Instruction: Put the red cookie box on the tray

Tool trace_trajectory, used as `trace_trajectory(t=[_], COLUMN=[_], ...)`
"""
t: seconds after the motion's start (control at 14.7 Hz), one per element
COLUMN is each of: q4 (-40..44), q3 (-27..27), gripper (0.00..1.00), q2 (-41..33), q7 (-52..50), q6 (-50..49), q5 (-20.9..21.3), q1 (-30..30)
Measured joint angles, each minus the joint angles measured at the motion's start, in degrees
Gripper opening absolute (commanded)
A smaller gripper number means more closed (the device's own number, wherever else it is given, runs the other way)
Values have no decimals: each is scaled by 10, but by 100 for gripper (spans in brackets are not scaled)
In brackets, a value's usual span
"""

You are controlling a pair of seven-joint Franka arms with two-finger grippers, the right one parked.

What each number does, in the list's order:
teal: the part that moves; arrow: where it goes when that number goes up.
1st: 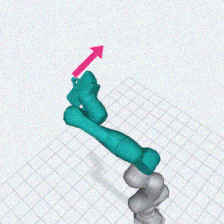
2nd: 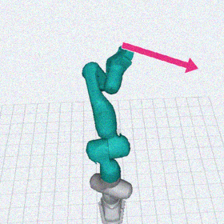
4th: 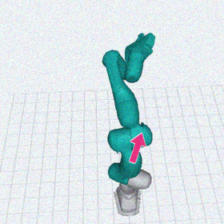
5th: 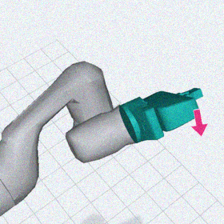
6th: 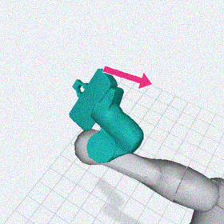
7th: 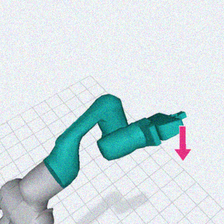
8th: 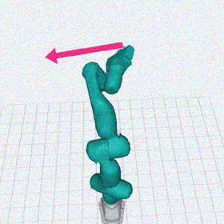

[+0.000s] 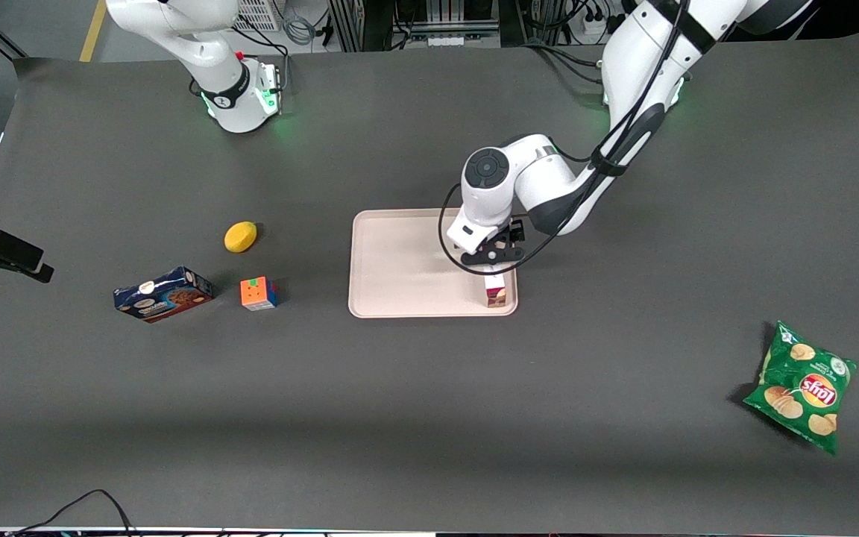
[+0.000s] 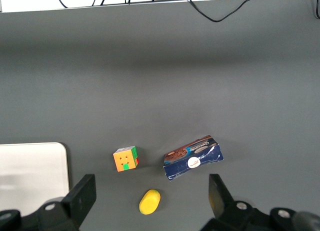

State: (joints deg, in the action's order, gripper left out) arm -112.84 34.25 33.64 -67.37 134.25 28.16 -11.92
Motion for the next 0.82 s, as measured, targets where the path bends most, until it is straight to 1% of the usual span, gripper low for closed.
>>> trace_trajectory(t=[0.34, 0.41, 0.54, 0.61, 0.82], q4=[9, 18, 53, 77, 165], q3=[1, 2, 7, 11, 13], gripper=[100, 100, 100, 100, 100], q2=[-5, -10, -27, -39, -86], q7=[0, 4, 48, 81, 229], q6=[-2, -16, -79, -123, -272], q5=[0, 0, -2, -10, -70], q1=[0, 1, 2, 3, 15])
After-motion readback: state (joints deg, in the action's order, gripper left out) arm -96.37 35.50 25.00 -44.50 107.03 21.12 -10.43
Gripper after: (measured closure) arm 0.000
